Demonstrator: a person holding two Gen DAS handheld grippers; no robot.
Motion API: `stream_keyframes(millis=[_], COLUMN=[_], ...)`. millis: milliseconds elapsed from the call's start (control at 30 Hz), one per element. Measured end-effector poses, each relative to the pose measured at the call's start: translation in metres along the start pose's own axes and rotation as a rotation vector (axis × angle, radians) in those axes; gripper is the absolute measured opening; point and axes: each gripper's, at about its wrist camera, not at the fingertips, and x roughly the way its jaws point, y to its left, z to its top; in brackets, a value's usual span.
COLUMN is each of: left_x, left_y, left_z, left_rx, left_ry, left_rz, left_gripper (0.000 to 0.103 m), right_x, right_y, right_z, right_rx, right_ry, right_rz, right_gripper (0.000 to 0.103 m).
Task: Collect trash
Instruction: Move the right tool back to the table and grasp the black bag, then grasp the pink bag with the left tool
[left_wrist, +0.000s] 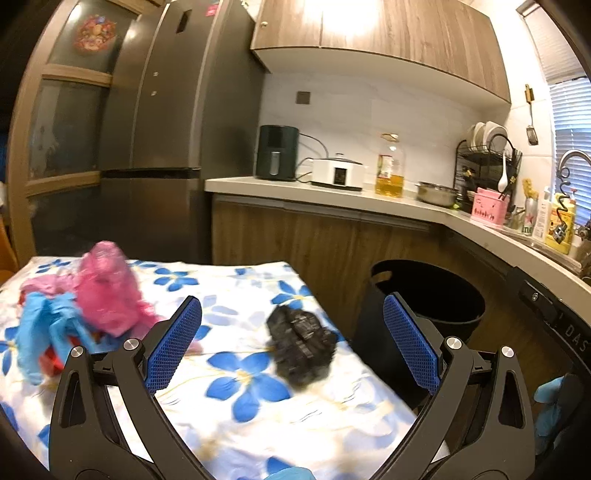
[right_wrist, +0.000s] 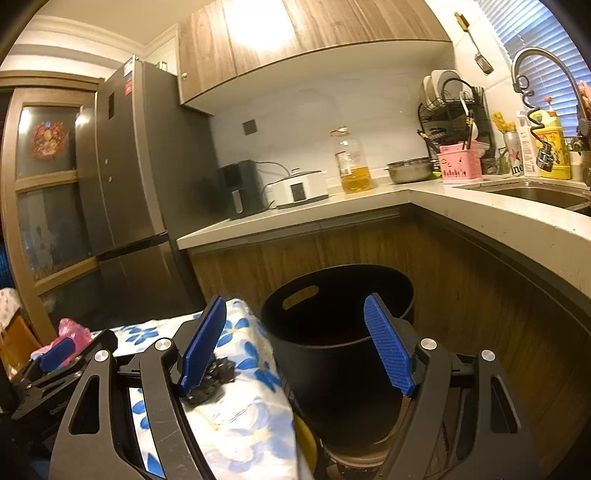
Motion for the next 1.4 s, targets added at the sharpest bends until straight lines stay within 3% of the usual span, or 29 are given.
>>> stream_keyframes(millis=[267, 633, 833, 1000, 1100, 1167, 1267, 1400], left_x=[-0.021, -0.029, -0.027, -0.018, -0.010, -0.003, 0.008, 0.027], left_y=[0.045, 0.096, 0.119, 0.127, 0.128, 0.128, 0.128, 0.138], left_z=[-0.007, -0.012, -0.010, -0.004, 0.003, 0.009, 0.014, 0.022], left_rx=[-0.052, -0.092, -0.104, -0.107, -0.090, -0.077, -0.055, -0.073], left_ry=[-0.003, 0.009, -0.004, -0.008, -0.027, -0.033, -0.039, -0.004], left_rz=[0.071, 0.160, 0.185, 0.195, 0.211, 0.224, 0.233, 0.243], left_gripper=[0.097, 0.097, 0.097, 0.097, 0.097, 0.097, 0.097, 0.096], right_x=[0.013, 0.073, 0.105, 0.124, 0.132, 0.135, 0.137, 0.135], right_y=[0.029, 0.107, 0.124, 0.128, 0.129, 0.129, 0.127, 0.127], right_z=[-0.020, -0.058, -0.071, -0.080, -0.087, -0.089, -0.091, -0.090], right_rx=[-0.025, -0.105, -0.134, -0.141, -0.152, -0.153, -0.148, -0.140], right_ry=[0.061, 0.190, 0.258, 0.326, 0.370, 0.388, 0.398, 0.391], right_rz=[0.053, 0.171, 0.163, 0.155, 0.150, 0.145, 0.159, 0.182], right_gripper=[0.076, 0.076, 0.075, 0.063, 0.050, 0.033, 0.018, 0.011])
